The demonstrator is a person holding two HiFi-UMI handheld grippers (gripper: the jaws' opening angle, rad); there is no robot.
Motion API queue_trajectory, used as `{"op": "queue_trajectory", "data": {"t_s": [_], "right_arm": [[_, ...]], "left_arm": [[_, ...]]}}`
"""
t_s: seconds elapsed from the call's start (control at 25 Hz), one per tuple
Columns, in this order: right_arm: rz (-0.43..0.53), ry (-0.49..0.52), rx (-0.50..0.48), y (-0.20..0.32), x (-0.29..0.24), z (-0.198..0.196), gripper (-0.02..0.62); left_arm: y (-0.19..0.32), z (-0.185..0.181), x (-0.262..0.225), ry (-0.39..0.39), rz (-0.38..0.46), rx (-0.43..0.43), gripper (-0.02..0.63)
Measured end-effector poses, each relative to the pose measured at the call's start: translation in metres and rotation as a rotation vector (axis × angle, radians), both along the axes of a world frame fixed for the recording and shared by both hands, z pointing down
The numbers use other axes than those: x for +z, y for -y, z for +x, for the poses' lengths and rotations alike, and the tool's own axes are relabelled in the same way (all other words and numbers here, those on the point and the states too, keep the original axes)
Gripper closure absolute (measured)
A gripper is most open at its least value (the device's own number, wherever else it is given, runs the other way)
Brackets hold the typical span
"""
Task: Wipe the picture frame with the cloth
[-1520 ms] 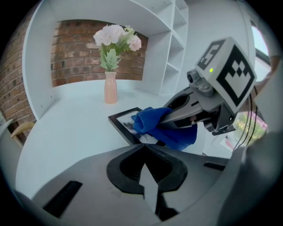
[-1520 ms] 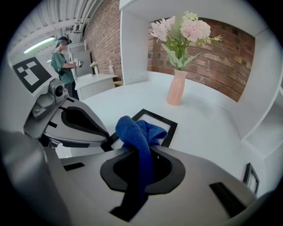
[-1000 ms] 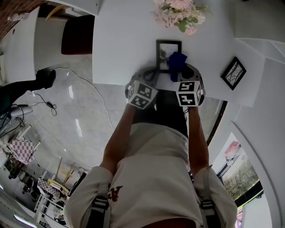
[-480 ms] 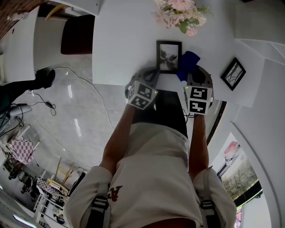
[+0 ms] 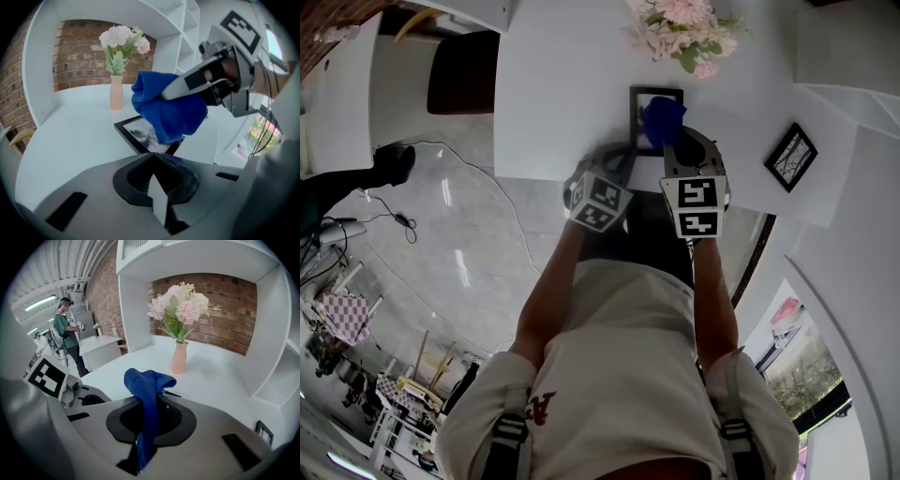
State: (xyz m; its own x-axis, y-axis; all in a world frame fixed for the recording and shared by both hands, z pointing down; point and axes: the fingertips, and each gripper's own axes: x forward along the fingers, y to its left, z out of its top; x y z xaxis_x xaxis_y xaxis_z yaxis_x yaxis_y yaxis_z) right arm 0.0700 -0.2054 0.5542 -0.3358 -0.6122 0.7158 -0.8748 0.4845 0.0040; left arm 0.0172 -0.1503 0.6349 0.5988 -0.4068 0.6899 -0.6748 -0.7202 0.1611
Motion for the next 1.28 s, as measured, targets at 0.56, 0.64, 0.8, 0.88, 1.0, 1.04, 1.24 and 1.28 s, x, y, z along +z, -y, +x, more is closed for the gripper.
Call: {"op": "queue_trajectory", "data": {"t_s": [0.56,0.64,0.8,0.88,1.0,1.04,1.24,1.28], "right_arm": [[-0.102,0.046,-0.059,0.017,0.055,-0.048,0.568],[-0.115,0.05,-0.051,0.018,0.063,-0.048,0.568],[-0.127,0.048,-0.039,0.021,0.073,-0.044,0.568],[-0.113,0.028,-0.046,0.023,0.077,-0.042,0.568],[-0.082,-0.019,-0.066,0.024,0.079,-0.041,0.568],[-0.077,-0.028,-0.067,0.025,0.078,-0.041,0.568],[-0.079,-0.038,-0.046,0.026,0.077,-0.034,0.568],[-0.079,-0.041,-0.041,0.027,0.077,-0.032,0.568]], "left_arm": [[0.0,-0.001,0.001,0.001,-0.014,-0.006,0.606],[0.0,-0.001,0.002,-0.004,-0.015,-0.005,0.606],[-0.001,-0.001,0.002,-0.01,-0.017,-0.001,0.606],[0.0,-0.001,0.002,-0.009,-0.016,-0.001,0.606],[0.0,0.0,0.004,-0.015,-0.015,-0.008,0.606],[0.0,0.0,0.004,-0.015,-0.017,-0.009,0.606],[0.0,-0.002,0.001,-0.013,-0.025,-0.013,0.606],[0.0,-0.002,0.001,-0.015,-0.028,-0.016,0.606]]}}
